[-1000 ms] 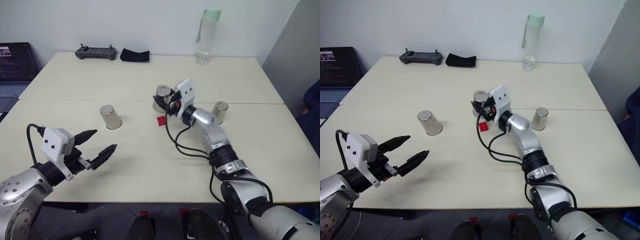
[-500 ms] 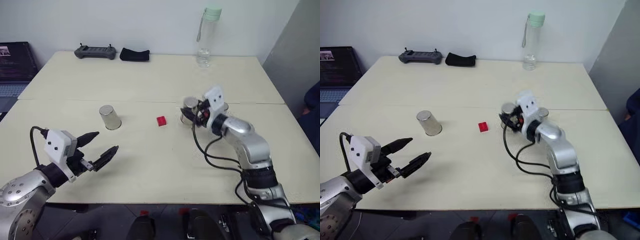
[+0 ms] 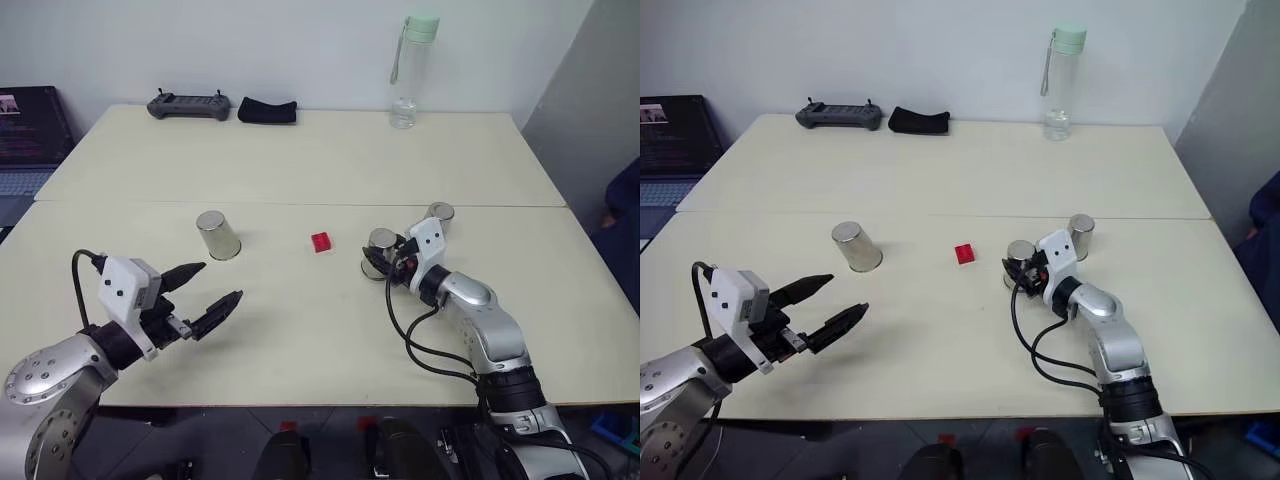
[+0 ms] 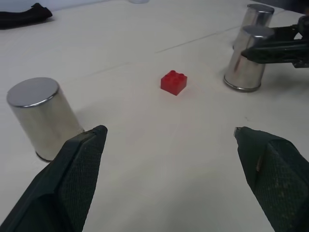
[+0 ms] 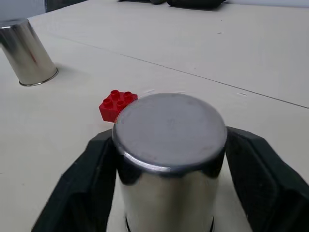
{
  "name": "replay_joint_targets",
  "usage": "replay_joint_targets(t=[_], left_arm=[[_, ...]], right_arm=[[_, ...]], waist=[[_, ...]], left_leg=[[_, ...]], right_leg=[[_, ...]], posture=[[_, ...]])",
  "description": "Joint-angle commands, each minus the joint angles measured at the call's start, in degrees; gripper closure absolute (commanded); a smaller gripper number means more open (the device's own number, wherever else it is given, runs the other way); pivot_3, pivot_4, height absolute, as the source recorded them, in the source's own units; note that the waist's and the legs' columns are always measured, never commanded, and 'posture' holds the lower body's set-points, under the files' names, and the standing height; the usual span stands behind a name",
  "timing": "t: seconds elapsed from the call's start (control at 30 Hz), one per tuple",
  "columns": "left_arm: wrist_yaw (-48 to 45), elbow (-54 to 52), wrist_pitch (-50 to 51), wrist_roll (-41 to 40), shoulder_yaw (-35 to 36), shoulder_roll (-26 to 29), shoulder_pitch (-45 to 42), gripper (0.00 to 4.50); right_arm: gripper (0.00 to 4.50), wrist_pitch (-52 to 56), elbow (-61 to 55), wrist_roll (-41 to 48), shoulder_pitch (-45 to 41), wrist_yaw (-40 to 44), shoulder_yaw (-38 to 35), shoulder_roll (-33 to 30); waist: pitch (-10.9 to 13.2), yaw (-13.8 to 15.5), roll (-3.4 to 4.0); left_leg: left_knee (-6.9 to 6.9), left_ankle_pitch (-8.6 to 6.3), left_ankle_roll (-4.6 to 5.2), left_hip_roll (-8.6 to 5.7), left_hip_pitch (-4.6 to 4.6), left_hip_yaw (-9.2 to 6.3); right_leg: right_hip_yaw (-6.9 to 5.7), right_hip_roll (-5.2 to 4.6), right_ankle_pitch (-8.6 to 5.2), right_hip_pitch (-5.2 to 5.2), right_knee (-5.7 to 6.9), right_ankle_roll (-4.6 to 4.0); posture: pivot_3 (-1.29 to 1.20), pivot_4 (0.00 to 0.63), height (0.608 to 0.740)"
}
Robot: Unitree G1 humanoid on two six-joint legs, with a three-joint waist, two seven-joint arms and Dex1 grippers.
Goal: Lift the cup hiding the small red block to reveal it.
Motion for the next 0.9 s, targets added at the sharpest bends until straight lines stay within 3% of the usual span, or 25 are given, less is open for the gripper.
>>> replay_joint_targets(t=[0.03,0.07,0.27,0.43,0.53,0.67,0.9], left_arm=[[-0.85,-0.07,-1.22,0.31,0.25,0.63,-0.27,0.0],[-0.93,-0.05,-1.25,0.4,0.19,0.52,-0.27,0.0],[-0.77,-0.11,-1.22,0.83,-0.3,-0.01,-0.35,0.0],[0.03,-0.93,-0.36,0.79,-0.49,-0.44,1.04,0.0],[3.5,-2.94,0.85,1.5,-0.86,-1.93,2.78,0.0],[10.98,-8.17,0.42,3.91,-2.62,-8.03,7.0,0.0],[27.14,-13.52,-1.01,12.67,-10.06,-21.63,9.68,0.0]], right_arm=[[0.21,-2.59,-1.5,-0.17,0.88,0.71,0.31,-0.76],[0.02,-3.16,-1.66,-0.53,1.07,0.91,0.42,-1.28],[0.02,-3.89,-4.24,0.3,3.16,2.34,-0.06,-4.1],[0.02,1.06,-13.38,3.66,9.12,4.37,-1.96,-8.69],[0.02,7.44,-24.17,8.0,15.66,1.23,-5.71,-9.05],[0.02,9.98,-33.84,5.23,24.22,-7.56,-8.11,-6.82],[0.02,7.36,-38.77,-1.92,35.27,-19.68,-6.84,-0.36]], waist=[[0.0,-0.01,0.0],[0.0,-0.01,0.0],[0.0,-0.01,0.0],[0.0,0.14,-0.01],[-0.01,0.17,-0.02],[-0.04,0.09,-0.07],[-0.14,0.23,-0.22]], left_leg=[[0.0,0.0,0.0,0.0,0.0,0.0],[0.0,0.0,0.0,0.0,0.0,0.01],[0.0,0.0,0.0,0.01,0.01,0.01],[0.0,0.0,0.0,0.0,0.0,-0.01],[0.0,0.0,0.0,0.0,-0.01,-0.02],[-0.02,0.0,0.0,0.02,-0.01,-0.03],[0.0,0.16,-0.29,0.02,0.14,-0.04]], right_leg=[[0.01,0.0,0.0,0.0,-0.01,0.0],[0.02,0.0,0.0,0.0,-0.01,0.0],[0.01,-0.01,0.0,0.0,0.01,0.0],[0.0,-0.01,0.0,0.01,0.0,0.0],[0.01,-0.02,0.0,0.01,-0.01,0.01],[0.01,-0.03,-0.01,0.02,-0.01,0.02],[0.04,-0.03,-0.17,0.16,0.01,0.35]], posture=[[0.0,0.15,0.74],[0.0,0.15,0.74],[0.0,0.15,0.74],[0.0,0.15,0.74],[0.0,0.15,0.74],[0.0,0.15,0.74],[0.0,0.15,0.74]])
